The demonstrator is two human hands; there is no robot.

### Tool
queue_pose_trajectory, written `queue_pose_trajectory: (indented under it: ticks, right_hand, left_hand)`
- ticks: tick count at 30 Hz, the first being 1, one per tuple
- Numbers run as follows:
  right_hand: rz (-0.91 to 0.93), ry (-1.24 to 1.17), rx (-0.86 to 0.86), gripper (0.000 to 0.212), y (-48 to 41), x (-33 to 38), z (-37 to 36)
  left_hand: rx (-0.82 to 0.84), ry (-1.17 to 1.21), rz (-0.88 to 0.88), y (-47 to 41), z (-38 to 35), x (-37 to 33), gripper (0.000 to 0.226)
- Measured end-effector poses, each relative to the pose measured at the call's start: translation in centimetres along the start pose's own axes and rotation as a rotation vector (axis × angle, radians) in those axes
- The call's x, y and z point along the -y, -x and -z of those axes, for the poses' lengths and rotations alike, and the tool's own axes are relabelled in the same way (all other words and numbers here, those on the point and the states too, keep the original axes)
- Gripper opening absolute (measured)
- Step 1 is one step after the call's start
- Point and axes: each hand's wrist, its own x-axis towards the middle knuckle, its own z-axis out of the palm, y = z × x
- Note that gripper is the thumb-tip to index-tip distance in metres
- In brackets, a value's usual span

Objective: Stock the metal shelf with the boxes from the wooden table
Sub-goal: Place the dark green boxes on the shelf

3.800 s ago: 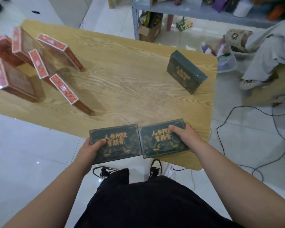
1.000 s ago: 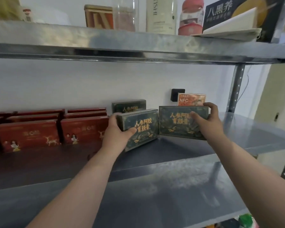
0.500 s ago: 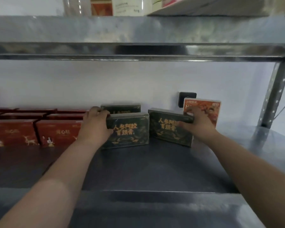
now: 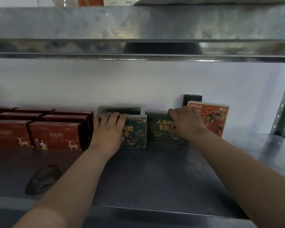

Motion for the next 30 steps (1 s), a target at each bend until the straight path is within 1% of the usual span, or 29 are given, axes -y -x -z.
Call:
queue_pose_trajectory:
  ticks: [5, 13, 21, 26, 30]
  right_hand:
    - [-0.027, -0.05, -0.031, 0.068, -1.7, 0.5, -1.9]
    - [-0.017, -0.098, -0.057, 0.079, -3.5, 1.5, -3.2]
    - [-0.047, -0.148, -0.081, 0.081, -3.2, 1.1, -3.9]
    - [-0.045, -0.132, -0.088, 0.081, -2.8, 1.2, -4.2]
    - [-0.042, -0.098, -0.082, 0.081, -2.7, 1.1, -4.5]
  left_hand:
    - [-0.036, 0.036, 0.03, 0.1, -0.8, 0.1, 0.086]
    - [-0.021, 0.055, 0.081, 0.1, -1.0, 0.6, 0.088]
    - [-0.015, 0.051, 0.088, 0.3, -1.2, 0.8, 0.09]
    - [0.016, 0.043, 0.089, 0.3, -1.4, 0.7, 0.09]
    - [-0.009, 0.037, 0.1, 0.6, -1.4, 0.7, 0.089]
